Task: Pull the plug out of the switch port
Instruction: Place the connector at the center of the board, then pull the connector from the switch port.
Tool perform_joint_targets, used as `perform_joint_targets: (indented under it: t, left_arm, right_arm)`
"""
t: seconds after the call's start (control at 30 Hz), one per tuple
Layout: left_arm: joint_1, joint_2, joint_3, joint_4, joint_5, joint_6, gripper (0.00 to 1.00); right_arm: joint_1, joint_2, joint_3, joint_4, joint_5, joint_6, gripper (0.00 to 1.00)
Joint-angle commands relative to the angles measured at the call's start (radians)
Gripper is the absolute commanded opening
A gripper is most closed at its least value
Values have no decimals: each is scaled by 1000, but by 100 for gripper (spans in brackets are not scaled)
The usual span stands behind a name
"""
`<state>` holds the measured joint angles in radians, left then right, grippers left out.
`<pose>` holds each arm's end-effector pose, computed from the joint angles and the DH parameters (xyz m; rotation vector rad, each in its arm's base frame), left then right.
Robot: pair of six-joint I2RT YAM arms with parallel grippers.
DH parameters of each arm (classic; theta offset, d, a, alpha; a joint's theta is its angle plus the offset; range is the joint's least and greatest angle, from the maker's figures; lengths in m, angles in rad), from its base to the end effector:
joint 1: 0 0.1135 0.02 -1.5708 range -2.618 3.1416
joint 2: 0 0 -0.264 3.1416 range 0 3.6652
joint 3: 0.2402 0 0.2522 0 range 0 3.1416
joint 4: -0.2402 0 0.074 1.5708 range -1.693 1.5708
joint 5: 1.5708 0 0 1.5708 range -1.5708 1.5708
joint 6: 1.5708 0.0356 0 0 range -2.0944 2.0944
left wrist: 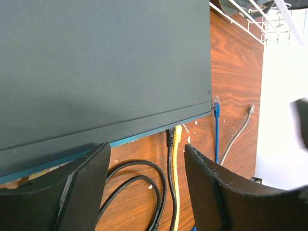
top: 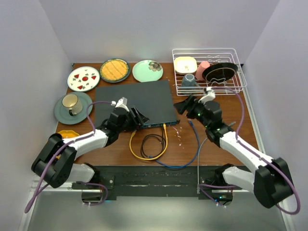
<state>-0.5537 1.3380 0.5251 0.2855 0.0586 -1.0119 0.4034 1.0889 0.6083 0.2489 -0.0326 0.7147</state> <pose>0.2249 -0.1415 0.1786 -0.4763 2.2104 -0.9635 0.2288 0.0989 0.2622 0.2675 1.8613 0.8153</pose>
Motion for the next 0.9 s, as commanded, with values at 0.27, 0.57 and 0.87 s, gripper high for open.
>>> perform_joint_targets:
  t: [0.27, 0.57, 0.87]
  left_arm:
    - [-12, -27, -2, -49, -55, 36, 64]
    - [-14, -23, 29, -89, -92, 87, 100]
    - [-11, 9, 38, -81, -98, 90, 92]
  right_arm:
    - [80, 195, -235, 513, -216, 77, 75]
    - [81, 282, -255, 630, -251, 92, 79]
    - [95, 367, -317, 793, -273, 152, 75]
